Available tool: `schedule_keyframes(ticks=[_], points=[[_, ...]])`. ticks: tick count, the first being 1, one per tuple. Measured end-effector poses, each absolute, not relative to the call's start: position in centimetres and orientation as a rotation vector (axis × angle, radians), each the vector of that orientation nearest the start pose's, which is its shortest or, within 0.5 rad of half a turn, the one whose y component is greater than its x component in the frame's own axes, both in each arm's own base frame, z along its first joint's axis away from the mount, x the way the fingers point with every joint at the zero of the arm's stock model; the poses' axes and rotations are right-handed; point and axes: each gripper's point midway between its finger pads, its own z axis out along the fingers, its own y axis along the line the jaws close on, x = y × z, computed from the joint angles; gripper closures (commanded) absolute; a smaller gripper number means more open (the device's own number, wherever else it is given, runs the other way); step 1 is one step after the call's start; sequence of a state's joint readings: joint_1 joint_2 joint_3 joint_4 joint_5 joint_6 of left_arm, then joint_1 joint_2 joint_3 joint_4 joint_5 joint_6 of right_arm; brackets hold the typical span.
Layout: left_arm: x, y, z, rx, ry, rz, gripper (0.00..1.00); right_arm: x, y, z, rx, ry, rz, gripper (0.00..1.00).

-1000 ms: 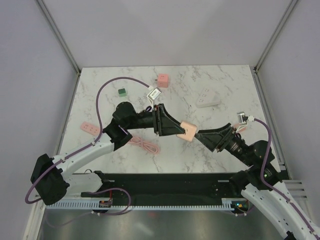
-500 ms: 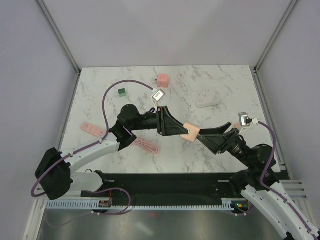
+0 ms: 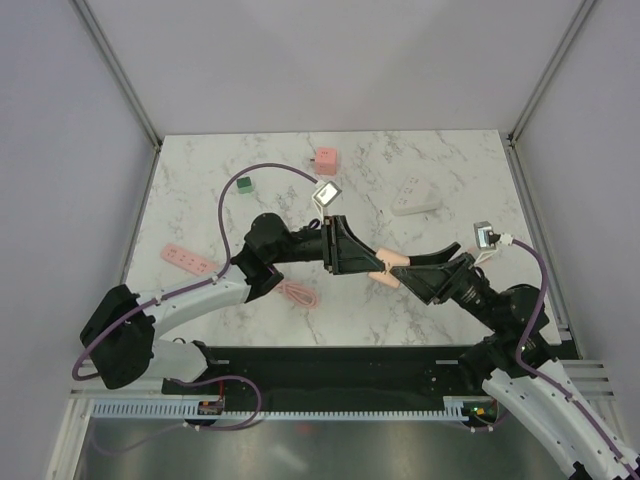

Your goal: Insert the plug

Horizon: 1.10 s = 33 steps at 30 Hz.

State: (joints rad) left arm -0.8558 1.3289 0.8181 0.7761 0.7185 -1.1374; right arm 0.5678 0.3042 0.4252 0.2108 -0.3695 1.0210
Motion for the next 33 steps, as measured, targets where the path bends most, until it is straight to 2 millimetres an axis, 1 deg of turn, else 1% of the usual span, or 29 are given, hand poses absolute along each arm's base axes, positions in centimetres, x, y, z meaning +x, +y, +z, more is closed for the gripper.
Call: schedule_keyframes(ticks=[1,3,8,13,14,15,16,17,18,19,20,21,22,23,25,26,28,30,32,33], points=[[13.9,-38.1,33.4,0.542,1.659,-2.045,0.98,13.7,20.2,33.4,-0.042,1.437,1.572,0.28],[13.9,-38.2,33.5,0.541,1.654,-2.051,0.98,13.8,20.3,33.4,-0.04,1.44,1.572,0.3],[13.9,-38.2,33.6,0.542,1.644,-2.052,0.98,13.9,20.3,33.5,-0.037,1.436,1.574,0.26],[14.0,-38.2,33.5,0.535,1.653,-2.049,0.98,14.2,20.5,33.0,-0.032,1.466,1.571,0.2],[14.0,-38.2,33.5,0.534,1.653,-2.048,0.98,14.2,20.6,32.8,-0.032,1.473,1.573,0.23],[14.0,-38.3,33.4,0.533,1.656,-2.048,0.98,14.2,20.7,32.8,-0.033,1.477,1.576,0.36],[14.0,-38.3,33.3,0.532,1.658,-2.047,0.98,14.2,20.7,32.7,-0.037,1.478,1.575,0.45],[14.1,-38.3,33.2,0.537,1.657,-2.04,0.98,14.1,20.7,32.8,-0.036,1.483,1.581,0.61],[14.1,-38.3,33.2,0.543,1.65,-2.038,0.98,14.1,20.7,32.7,-0.029,1.489,1.585,0.71],[14.1,-38.3,33.3,0.545,1.648,-2.038,0.78,14.2,20.8,32.6,-0.022,1.495,1.589,0.84],[14.1,-38.3,33.3,0.546,1.646,-2.037,0.61,14.2,20.8,32.6,-0.023,1.494,1.589,1.0],[14.1,-38.3,33.2,0.547,1.646,-2.035,0.42,14.1,20.8,32.6,-0.022,1.495,1.59,1.0],[14.1,-38.3,33.2,0.547,1.648,-2.033,0.16,14.2,20.8,32.6,-0.023,1.495,1.588,1.0],[14.2,-38.3,33.0,0.549,1.649,-2.022,0.09,14.1,20.8,32.5,-0.023,1.499,1.588,1.0],[14.7,-38.5,32.6,0.529,1.678,-1.996,0.04,14.2,20.7,32.1,-0.024,1.516,1.571,1.0],[14.9,-38.6,32.3,0.526,1.692,-1.974,0.04,14.2,20.6,31.7,-0.017,1.529,1.559,1.0],[16.1,-38.7,31.6,0.504,1.738,-1.905,0.04,14.5,20.1,30.8,0.013,1.564,1.51,1.0],[18.0,-38.4,31.2,0.469,1.774,-1.818,0.04,14.8,19.1,30.4,0.066,1.596,1.435,1.0],[20.6,-37.7,31.2,0.413,1.797,-1.713,0.06,15.1,17.8,30.3,0.118,1.625,1.352,1.0],[22.2,-37.2,31.2,0.378,1.807,-1.654,0.07,15.3,17.2,30.5,0.14,1.636,1.31,1.0]])
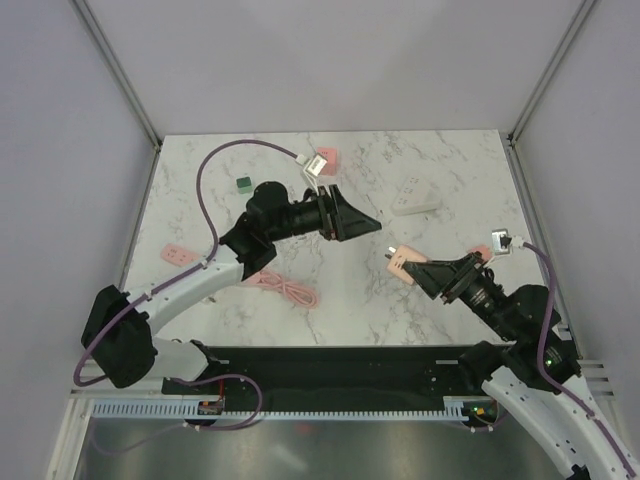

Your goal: Insert the plug

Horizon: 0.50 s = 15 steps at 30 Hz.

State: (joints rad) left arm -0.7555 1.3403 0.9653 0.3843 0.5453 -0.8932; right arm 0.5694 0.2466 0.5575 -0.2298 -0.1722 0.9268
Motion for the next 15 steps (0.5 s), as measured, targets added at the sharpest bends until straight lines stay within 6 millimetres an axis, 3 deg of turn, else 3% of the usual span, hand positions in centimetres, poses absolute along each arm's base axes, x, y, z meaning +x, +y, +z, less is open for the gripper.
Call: schedule_keyframes(ticks=[3,7,9,10,12,15], points=[[27.2,-36.4,31.4,0.297,1.827,-1.482,0.16,15.5,15.7,30.7,0.186,1.661,1.21,1.0],[36.4,-36.9,29.6,0.183,1.88,-1.23,0.32,16.1,14.2,30.3,0.223,1.699,1.081,1.0],[39.8,-37.6,27.3,0.152,1.935,-1.166,0.37,16.5,13.7,29.9,0.227,1.73,1.02,1.0],[41.9,-38.2,25.9,0.138,1.959,-1.145,0.46,16.7,13.5,29.7,0.228,1.746,0.989,1.0],[45.6,-39.5,22.3,0.107,2.023,-1.103,0.53,17.3,12.9,29.3,0.234,1.772,0.92,1.0],[49.7,-41.2,17.2,0.076,2.097,-1.07,0.63,19.2,11.2,28.5,0.309,1.779,0.764,1.0]])
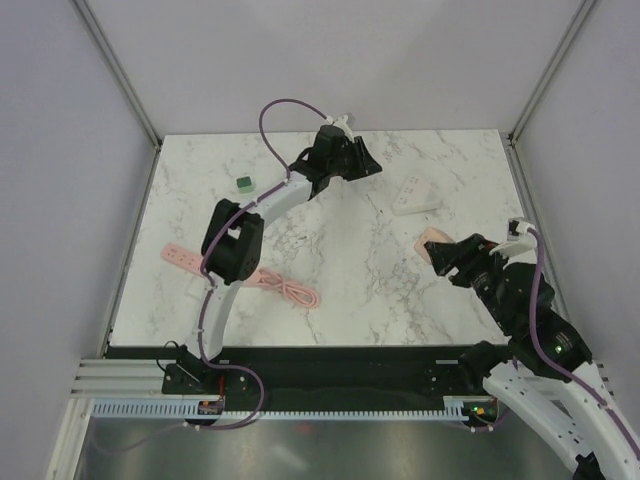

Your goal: Insert the plug

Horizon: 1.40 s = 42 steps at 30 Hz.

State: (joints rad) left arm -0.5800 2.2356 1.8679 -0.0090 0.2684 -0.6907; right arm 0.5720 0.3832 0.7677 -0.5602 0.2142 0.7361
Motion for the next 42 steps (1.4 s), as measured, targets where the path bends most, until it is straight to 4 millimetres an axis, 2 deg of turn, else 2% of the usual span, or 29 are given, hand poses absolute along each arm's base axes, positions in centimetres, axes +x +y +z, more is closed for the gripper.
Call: schedule_keyframes(ticks=[2,4,6,8,11,17,22,26,30,33,37,42], points=[[51.3,-42.1,14.1,0.061,2.137,-1.064,0.66,21.3,9.9,27.5,0.37,1.803,0.611,1.0],[52.2,-42.9,11.1,0.042,2.18,-1.066,0.68,24.3,9.2,25.8,0.408,1.862,0.413,1.0],[52.3,-43.3,8.8,0.028,2.223,-1.07,0.69,27.3,9.3,24.3,0.401,1.923,0.257,1.0],[52.3,-43.4,6.7,0.009,2.262,-1.066,0.71,31.2,9.7,23.2,0.391,1.968,0.142,1.0],[52.2,-43.5,5.2,0.001,2.286,-1.067,0.72,36.5,8.5,21.8,0.436,2.001,0.051,1.0],[51.9,-44.1,4.2,-0.016,2.302,-1.112,0.76,48.7,2.6,19.4,0.568,2.023,-0.008,1.0],[51.4,-44.9,3.3,-0.015,2.309,-1.183,0.77,54.2,-0.2,15.0,0.579,2.096,-0.014,1.0],[51.1,-45.7,3.5,0.013,2.29,-1.227,0.77,57.0,-0.6,11.1,0.555,2.189,0.03,1.0],[50.0,-46.7,3.5,0.055,2.283,-1.275,0.78,59.5,0.3,9.1,0.486,2.247,0.098,1.0],[48.6,-47.6,3.0,0.09,2.278,-1.318,0.8,58.9,1.4,8.0,0.437,2.306,0.146,1.0],[46.3,-48.3,2.9,0.123,2.295,-1.335,0.82,58.4,2.7,7.5,0.385,2.342,0.208,1.0],[42.0,-48.6,2.8,0.16,2.352,-1.334,0.83,56.2,3.5,6.7,0.358,2.386,0.254,1.0]])
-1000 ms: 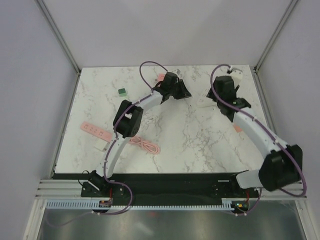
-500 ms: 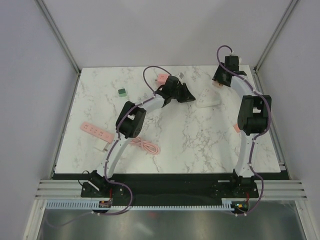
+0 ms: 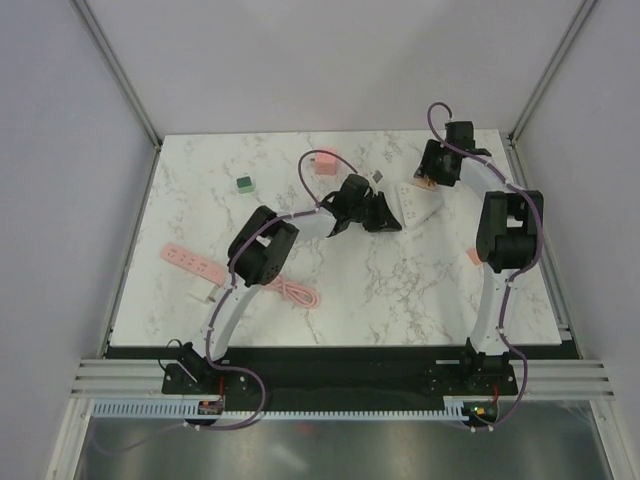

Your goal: Insert the plug

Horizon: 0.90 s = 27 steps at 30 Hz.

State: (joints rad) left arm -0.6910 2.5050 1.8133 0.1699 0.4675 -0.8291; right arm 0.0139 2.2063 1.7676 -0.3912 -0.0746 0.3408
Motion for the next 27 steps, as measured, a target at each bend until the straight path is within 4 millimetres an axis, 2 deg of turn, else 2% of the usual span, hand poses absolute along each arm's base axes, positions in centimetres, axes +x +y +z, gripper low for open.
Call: schedule_keyframes(ticks=[4,9,12,16,19,20,23,24,25,26,27], points=[[38.1,-48.4,2.8,0.189,2.397,-1.318,0.82,53.6,4.1,6.7,0.327,2.424,0.28,1.0],[34.6,-48.4,2.7,0.232,2.431,-1.321,0.82,50.1,5.2,6.6,0.28,2.473,0.305,1.0],[33.3,-47.5,2.7,0.232,2.455,-1.3,0.82,49.1,5.7,6.9,0.259,2.484,0.304,1.0],[32.6,-45.1,3.6,0.232,2.472,-1.191,0.78,49.0,5.5,8.1,0.276,2.469,0.243,1.0],[33.0,-43.0,7.1,0.267,2.431,-1.078,0.62,49.5,4.0,9.8,0.366,2.45,0.129,1.0],[33.3,-42.4,8.7,0.275,2.401,-1.046,0.49,49.8,3.3,10.7,0.414,2.433,0.08,1.0],[33.5,-40.4,14.5,0.288,2.3,-0.971,0.31,50.2,1.9,14.2,0.569,2.356,-0.065,1.0],[33.5,-39.6,16.8,0.289,2.258,-0.952,0.28,50.1,1.6,15.5,0.621,2.326,-0.124,1.0],[33.3,-38.9,18.8,0.287,2.223,-0.941,0.24,49.9,1.7,16.5,0.653,2.303,-0.159,1.0],[33.0,-38.1,20.5,0.284,2.196,-0.921,0.13,49.6,2.2,17.6,0.694,2.279,-0.18,1.0],[32.7,-37.1,22.1,0.283,2.173,-0.9,0.06,49.1,3.1,18.5,0.722,2.263,-0.188,1.0]])
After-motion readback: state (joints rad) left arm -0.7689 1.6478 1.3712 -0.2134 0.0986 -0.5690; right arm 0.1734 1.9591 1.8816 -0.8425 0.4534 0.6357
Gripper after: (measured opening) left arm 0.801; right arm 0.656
